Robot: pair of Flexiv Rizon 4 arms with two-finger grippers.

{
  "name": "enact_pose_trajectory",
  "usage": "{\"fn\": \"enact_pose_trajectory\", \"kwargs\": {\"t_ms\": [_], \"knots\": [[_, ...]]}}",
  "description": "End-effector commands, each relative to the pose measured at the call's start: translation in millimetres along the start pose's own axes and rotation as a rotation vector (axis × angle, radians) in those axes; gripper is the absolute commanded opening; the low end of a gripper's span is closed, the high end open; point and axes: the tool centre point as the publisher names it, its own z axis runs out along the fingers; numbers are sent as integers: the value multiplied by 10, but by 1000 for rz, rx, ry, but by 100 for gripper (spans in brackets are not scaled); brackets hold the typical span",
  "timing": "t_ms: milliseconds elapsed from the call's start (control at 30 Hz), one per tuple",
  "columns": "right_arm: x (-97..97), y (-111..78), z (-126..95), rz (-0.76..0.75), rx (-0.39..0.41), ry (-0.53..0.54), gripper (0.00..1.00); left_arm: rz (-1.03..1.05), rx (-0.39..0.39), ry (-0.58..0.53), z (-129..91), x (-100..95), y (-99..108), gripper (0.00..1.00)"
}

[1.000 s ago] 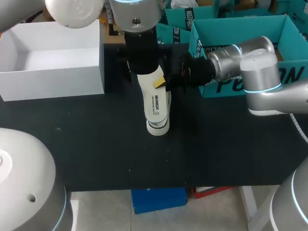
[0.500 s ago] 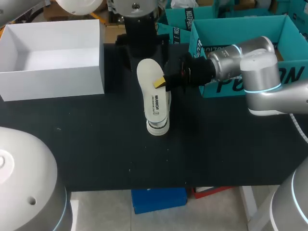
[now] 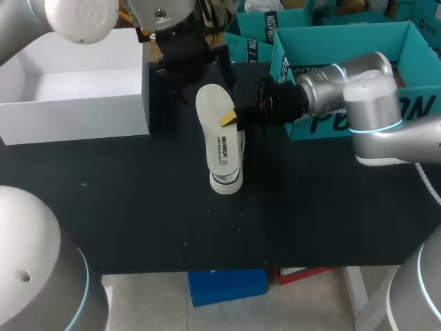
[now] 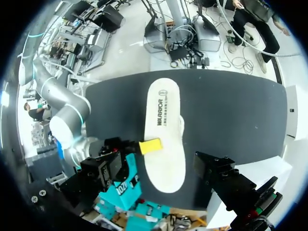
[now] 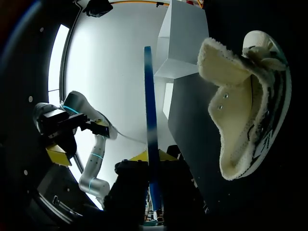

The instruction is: Take the shoe out of the shoebox, open the shoe tongue, remove and reinsert the insole, then place the shoe into the shoebox

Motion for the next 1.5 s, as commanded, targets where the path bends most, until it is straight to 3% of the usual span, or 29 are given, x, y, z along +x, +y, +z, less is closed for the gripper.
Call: {"fn": "enact_pose_trajectory", "kwargs": {"t_ms": [33, 400, 833, 1033, 1100, 1500], "knots": [[-5, 9, 5, 1, 1, -1, 0, -7, -96, -324, -6, 269, -217, 100], [-5, 9, 5, 1, 1, -1, 0, -31, -9, -667, 180, 449, -245, 100], [-5, 9, 5, 1, 1, -1, 0, -27, 85, -875, 473, 526, -79, 100], [-5, 9, 5, 1, 1, -1, 0, -34, 100, -886, 616, 500, -77, 100], [-5, 9, 5, 1, 1, -1, 0, -58, 106, -840, 658, 474, -85, 100], [-5, 9, 5, 1, 1, -1, 0, -58, 106, -840, 658, 474, -85, 100]]}}
